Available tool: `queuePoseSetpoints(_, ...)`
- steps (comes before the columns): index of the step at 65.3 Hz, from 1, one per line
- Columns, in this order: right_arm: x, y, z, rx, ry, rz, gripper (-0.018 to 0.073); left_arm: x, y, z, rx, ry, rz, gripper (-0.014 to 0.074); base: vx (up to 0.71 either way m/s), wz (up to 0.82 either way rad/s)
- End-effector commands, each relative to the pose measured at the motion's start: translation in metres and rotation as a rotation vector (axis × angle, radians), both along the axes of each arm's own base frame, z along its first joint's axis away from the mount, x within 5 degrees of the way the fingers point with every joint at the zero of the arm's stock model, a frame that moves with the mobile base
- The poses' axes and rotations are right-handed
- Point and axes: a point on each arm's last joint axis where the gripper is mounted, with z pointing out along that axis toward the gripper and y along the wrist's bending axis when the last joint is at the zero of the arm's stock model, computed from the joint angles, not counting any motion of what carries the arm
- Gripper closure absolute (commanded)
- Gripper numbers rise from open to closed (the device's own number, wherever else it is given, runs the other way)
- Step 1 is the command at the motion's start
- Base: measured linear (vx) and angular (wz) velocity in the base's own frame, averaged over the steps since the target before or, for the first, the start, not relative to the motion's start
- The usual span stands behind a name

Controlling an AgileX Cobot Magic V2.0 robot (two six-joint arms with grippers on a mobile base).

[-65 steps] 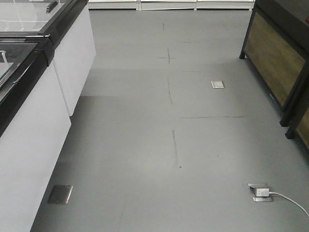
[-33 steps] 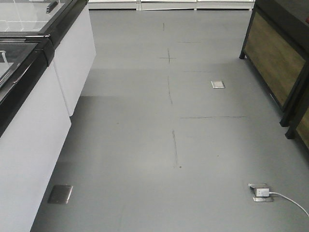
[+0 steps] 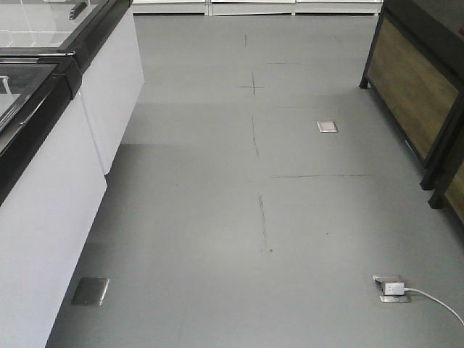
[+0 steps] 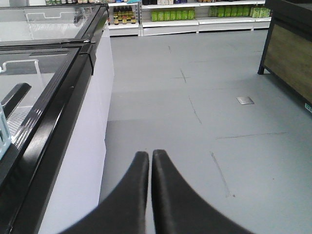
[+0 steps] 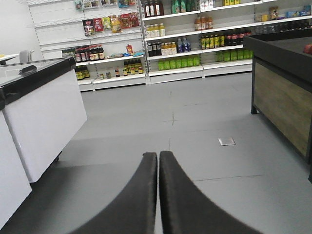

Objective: Left arm holds basket, right arm returns cookies

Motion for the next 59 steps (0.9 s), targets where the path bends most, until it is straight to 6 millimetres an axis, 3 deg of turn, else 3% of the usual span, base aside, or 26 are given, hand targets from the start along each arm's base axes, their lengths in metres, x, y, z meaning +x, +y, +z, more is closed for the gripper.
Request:
queuePoseSetpoints(1, -0.0009, -0.0002, 0.0070, 0.000, -0.089, -0.002, 0.0567, 0.0031, 0.0000, 0.0167, -0.014, -0.094, 0.003, 0.0596, 0.00, 0.00)
queuePoseSetpoints(17, -0.0009, -0.0002, 0.0070, 0.000, -0.089, -0.002, 0.0567, 0.0027, -0.0001, 0.0147, -0.009, -0.072, 0.002, 0.0486, 0.00, 0.00)
queuePoseSetpoints(38, -0.0009, -0.0002, 0.0070, 0.000, -0.089, -0.002, 0.0567, 0.0027, -0.0001, 0.0144, -0.009, -0.069, 0.001, 0.0197, 0.00, 0.00)
queuePoseSetpoints(49, -0.0009, -0.0002, 0.0070, 0.000, -0.089, -0.002, 0.0567, 0.0026, -0.0002, 0.0138, -0.036, -0.061, 0.006, 0.0171, 0.00, 0.00)
queuePoseSetpoints(59, -0.0009, -0.0002, 0.0070, 0.000, -0.089, -0.002, 0.0567, 0.0023, -0.0012, 0.0137, -0.243, -0.046, 0.040, 0.0171, 0.00, 0.00)
